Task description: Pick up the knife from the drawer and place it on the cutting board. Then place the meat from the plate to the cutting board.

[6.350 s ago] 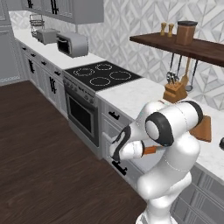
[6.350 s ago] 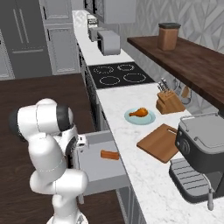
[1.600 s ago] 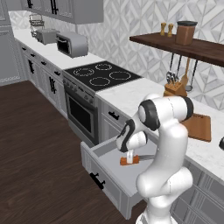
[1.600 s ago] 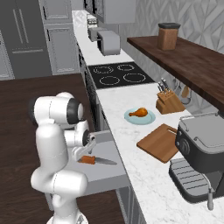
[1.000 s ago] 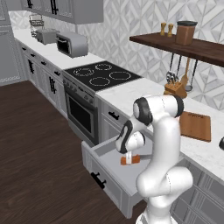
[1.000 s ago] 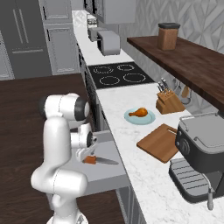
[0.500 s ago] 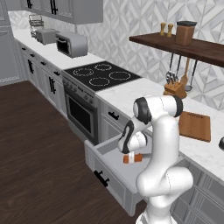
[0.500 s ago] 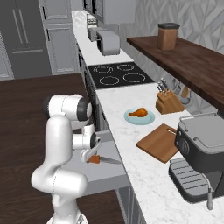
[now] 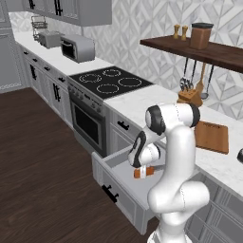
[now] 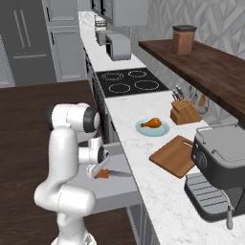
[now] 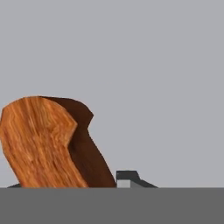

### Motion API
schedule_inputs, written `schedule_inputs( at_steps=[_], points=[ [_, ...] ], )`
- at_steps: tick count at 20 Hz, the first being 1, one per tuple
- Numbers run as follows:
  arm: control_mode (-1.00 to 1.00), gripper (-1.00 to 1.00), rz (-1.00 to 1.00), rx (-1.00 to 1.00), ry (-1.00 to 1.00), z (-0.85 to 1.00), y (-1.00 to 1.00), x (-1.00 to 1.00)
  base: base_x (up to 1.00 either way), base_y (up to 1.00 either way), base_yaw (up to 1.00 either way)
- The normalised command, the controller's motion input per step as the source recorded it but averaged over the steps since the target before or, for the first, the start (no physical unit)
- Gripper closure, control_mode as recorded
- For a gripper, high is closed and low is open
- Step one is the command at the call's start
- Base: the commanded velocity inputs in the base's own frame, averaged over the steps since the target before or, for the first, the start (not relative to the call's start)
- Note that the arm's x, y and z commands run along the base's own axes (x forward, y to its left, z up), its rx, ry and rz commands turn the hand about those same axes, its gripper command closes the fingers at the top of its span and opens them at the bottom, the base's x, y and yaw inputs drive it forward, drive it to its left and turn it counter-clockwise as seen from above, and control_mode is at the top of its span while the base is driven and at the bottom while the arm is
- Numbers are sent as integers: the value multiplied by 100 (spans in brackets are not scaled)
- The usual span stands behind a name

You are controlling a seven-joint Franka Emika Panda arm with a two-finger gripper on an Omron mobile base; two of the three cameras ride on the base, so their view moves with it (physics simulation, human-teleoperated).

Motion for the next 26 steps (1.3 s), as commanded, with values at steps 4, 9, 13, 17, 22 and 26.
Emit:
schedule_inputs(
  at_steps=[4, 9, 13, 17, 22, 26],
  points=[
    [-100, 100, 0, -1, 1, 51, 37, -36, 0, 0, 0],
    [-100, 100, 4, -10, -1, 88, 54, -49, 0, 0, 0],
    [-100, 100, 11, -16, 0, 95, 56, -57, 0, 0, 0],
    [-100, 100, 13, -16, 0, 71, 50, -57, 0, 0, 0],
    [-100, 100, 11, -13, 0, 93, 8, -35, 0, 0, 0],
    [-100, 100, 9, -15, 2, 99, -5, -5, 0, 0, 0]
  ],
)
